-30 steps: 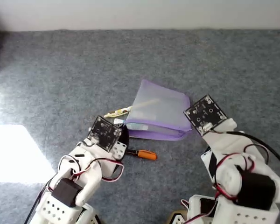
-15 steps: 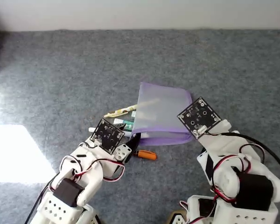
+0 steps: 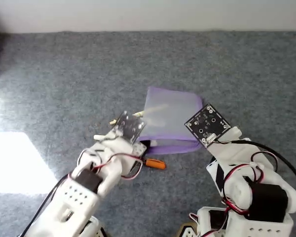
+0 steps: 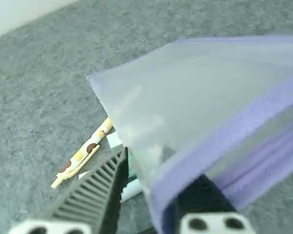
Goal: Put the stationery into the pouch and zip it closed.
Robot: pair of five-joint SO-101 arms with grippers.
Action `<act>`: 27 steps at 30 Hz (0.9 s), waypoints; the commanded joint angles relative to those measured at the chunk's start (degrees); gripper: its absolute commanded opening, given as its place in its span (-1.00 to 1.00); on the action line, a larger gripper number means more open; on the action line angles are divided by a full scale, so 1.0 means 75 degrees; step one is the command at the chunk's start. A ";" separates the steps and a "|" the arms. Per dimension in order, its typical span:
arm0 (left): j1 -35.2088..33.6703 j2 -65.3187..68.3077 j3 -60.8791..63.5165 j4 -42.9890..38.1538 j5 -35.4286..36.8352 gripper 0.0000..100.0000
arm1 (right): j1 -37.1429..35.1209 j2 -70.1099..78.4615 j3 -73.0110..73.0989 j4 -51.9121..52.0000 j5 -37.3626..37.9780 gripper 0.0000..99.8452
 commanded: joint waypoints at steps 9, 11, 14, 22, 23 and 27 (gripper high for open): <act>-0.0246 0.0680 -0.2479 0.1723 0.0012 -0.98 | -0.0029 -0.0064 -0.0188 0.0287 -0.0129 -0.98; -0.0258 0.0680 -0.3136 0.2415 -0.0340 -0.98 | -0.0029 0.0006 -0.0434 0.0229 -0.0141 -0.98; -0.0270 0.0680 -0.4214 0.3188 -0.0645 -0.98 | -0.0041 0.0018 -0.0703 -0.0229 -0.0141 -0.98; -0.1360 0.0738 -0.6593 0.5087 -0.0692 -0.98 | -0.0076 0.0029 -0.0762 -0.1155 -0.0141 -0.98; -0.1489 0.0738 -0.6746 0.5404 -0.0692 -0.98 | -0.0205 0.0029 -0.0762 -0.1190 -0.0141 -0.98; -0.1805 0.0703 -0.7156 0.6517 -0.0750 -0.98 | -0.1061 0.0041 -0.0738 -0.1190 -0.0563 -0.98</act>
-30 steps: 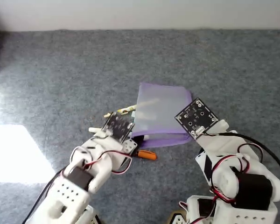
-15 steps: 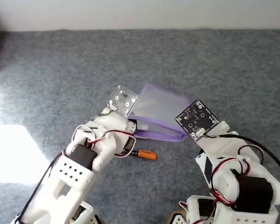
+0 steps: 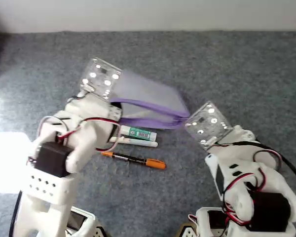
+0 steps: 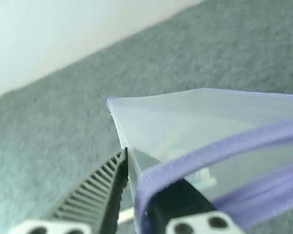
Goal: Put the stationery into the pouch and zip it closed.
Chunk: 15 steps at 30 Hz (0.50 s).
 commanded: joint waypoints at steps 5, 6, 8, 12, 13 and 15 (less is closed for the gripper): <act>-0.0621 -0.0117 -0.1319 0.1664 -0.0258 -0.98 | -0.1506 0.0768 -0.0316 -0.0217 -0.1289 -0.98; -0.0738 -0.0117 -0.1436 0.1840 -0.0258 -0.98 | -0.1694 0.0920 -0.0375 -0.0229 -0.1395 -0.98; -0.1008 -0.0117 -0.1647 0.2157 -0.0246 -0.98 | -0.2081 0.1248 -0.0539 -0.0287 -0.1536 -0.98; -0.1629 -0.0117 -0.1975 0.2778 -0.0246 -0.98 | -0.2632 0.1963 -0.1008 -0.0592 -0.1723 -0.98; -0.1747 -0.0117 -0.2010 0.2919 -0.0246 -0.98 | -0.2737 0.2174 -0.1125 -0.0674 -0.1723 -0.98; -0.1875 -0.0117 -0.1999 0.3130 -0.0246 -0.98 | -0.2878 0.2608 -0.1442 -0.0768 -0.1723 -0.98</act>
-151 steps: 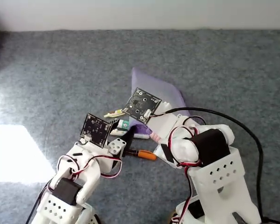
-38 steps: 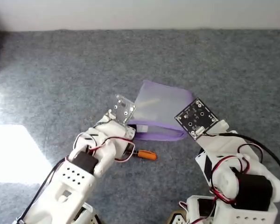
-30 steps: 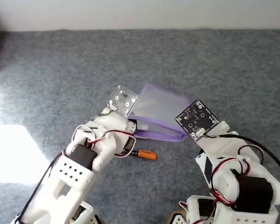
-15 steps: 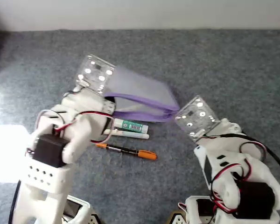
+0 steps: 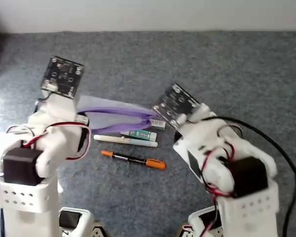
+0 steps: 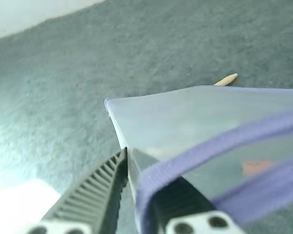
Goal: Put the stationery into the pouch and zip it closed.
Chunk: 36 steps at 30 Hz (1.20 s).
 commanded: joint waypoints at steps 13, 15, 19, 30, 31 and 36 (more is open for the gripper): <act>-0.0223 -0.0117 0.0311 0.0633 -0.0094 -0.98 | -0.0709 0.2268 -0.1993 -0.0205 -0.0117 -0.98; -0.0234 -0.0129 0.0287 0.0727 -0.0094 -0.98 | -0.0862 0.2268 -0.1993 -0.0217 -0.0117 -0.98; -0.0246 -0.0375 0.0299 0.0785 -0.0094 -0.98 | -0.1213 0.2350 -0.1993 -0.0264 -0.0117 -0.98; -0.1594 -0.0961 0.0486 0.0832 -0.0094 -0.98 | -0.1577 0.2866 -0.1993 -0.1131 -0.0117 -0.98; -0.1594 -0.0961 0.0627 0.0832 -0.0094 -0.98 | -0.1588 0.2948 -0.1993 -0.1143 -0.0117 -0.98; -0.1594 -0.0961 0.1248 0.0832 -0.0082 -0.98 | -0.1588 0.3335 -0.1993 -0.1084 -0.0117 -0.98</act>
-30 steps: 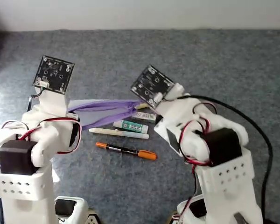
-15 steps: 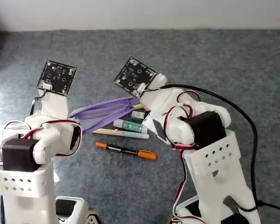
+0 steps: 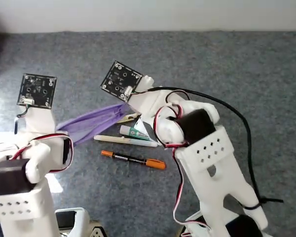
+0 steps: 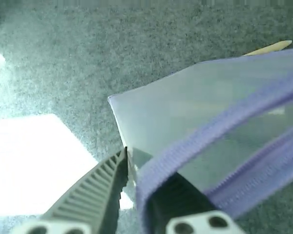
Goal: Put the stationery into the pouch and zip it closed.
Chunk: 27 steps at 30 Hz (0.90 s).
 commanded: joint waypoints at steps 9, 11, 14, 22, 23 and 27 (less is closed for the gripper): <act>-0.0082 -0.0176 0.0158 0.0094 0.0199 -0.98 | -0.0064 0.0240 -0.0375 -0.0088 -0.0059 -0.97; -0.0094 -0.0176 0.0135 0.0117 0.0199 -0.98 | -0.0088 0.0240 -0.0375 -0.0088 -0.0059 -0.97; -0.0328 -0.0176 0.0123 0.0117 0.0199 -0.98 | -0.0299 0.0240 -0.0375 -0.0088 -0.0059 -0.97; -0.0996 -0.0188 0.0123 0.0129 0.0199 -0.98 | -0.0744 0.0252 -0.0363 -0.0111 -0.0059 -0.97; -0.0996 -0.0188 0.0123 0.0129 0.0199 -0.98 | -0.0756 0.0252 -0.0363 -0.0100 -0.0059 -0.97; -0.1043 -0.0188 0.0147 0.0129 0.0199 -0.98 | -0.0733 0.0229 -0.0375 0.0111 -0.0059 -0.90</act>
